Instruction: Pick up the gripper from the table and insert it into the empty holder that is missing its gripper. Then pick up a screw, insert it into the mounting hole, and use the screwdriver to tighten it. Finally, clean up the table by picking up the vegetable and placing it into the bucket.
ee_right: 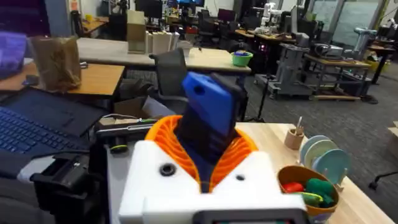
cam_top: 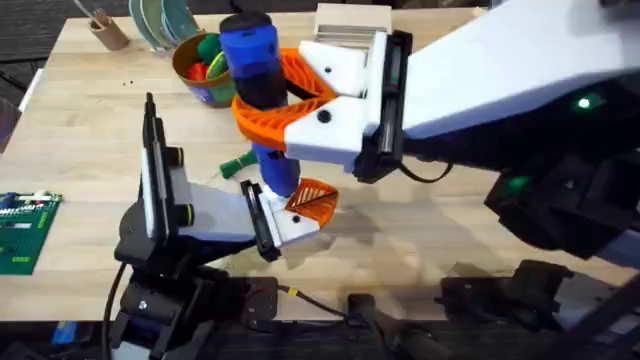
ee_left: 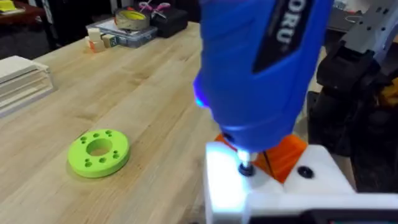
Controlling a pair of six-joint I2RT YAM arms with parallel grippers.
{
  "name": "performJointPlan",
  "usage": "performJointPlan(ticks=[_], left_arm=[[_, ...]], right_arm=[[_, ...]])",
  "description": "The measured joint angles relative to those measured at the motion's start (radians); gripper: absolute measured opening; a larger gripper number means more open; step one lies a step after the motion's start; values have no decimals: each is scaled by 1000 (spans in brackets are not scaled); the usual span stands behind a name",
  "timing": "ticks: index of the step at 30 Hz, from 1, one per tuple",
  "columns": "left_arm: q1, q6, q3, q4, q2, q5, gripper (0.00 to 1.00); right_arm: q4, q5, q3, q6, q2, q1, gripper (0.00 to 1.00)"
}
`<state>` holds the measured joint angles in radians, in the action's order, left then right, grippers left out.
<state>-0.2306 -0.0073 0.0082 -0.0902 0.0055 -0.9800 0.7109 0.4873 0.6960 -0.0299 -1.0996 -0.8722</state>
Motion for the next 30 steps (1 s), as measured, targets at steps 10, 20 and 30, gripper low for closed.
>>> performJointPlan(ticks=[10,20,30], left_arm=[[0,-4,0,0,0,3,11],[0,-1,0,0,0,3,11],[0,0,0,0,0,3,11]], right_arm=[[32,8,-9,0,1,2,59],[101,0,-13,-1,197,138,59],[-264,-210,-11,-319,34,218,55]])
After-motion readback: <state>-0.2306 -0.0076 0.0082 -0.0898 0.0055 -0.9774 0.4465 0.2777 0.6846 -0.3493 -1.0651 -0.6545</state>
